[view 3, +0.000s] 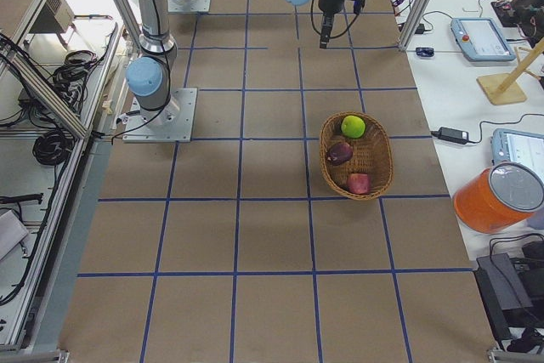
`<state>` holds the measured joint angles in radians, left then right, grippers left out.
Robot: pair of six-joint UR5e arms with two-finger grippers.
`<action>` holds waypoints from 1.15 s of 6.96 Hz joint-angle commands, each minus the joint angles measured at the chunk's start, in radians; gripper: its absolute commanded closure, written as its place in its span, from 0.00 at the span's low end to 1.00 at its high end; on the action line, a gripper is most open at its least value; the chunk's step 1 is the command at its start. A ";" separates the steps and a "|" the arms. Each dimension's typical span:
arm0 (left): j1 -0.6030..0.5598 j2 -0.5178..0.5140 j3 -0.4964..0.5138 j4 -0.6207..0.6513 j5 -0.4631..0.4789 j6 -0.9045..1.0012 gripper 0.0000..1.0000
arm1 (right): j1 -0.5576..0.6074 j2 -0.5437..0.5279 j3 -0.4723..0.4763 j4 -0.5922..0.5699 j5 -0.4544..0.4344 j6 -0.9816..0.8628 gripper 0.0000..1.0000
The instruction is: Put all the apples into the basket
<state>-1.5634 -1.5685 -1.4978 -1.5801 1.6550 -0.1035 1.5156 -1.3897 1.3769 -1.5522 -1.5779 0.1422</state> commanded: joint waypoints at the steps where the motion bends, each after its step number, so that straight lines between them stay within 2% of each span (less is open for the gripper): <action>1: 0.000 0.005 -0.006 0.000 0.000 0.001 0.00 | 0.043 -0.125 0.010 0.165 0.001 0.020 0.00; 4: 0.000 0.004 -0.004 0.000 0.000 0.001 0.00 | 0.043 -0.196 0.118 0.164 0.005 0.013 0.00; 8: 0.000 0.004 -0.004 0.000 0.000 0.001 0.00 | 0.043 -0.192 0.110 0.162 0.006 0.013 0.00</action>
<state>-1.5631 -1.5640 -1.5024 -1.5800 1.6552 -0.1028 1.5585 -1.5841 1.4857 -1.3893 -1.5727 0.1550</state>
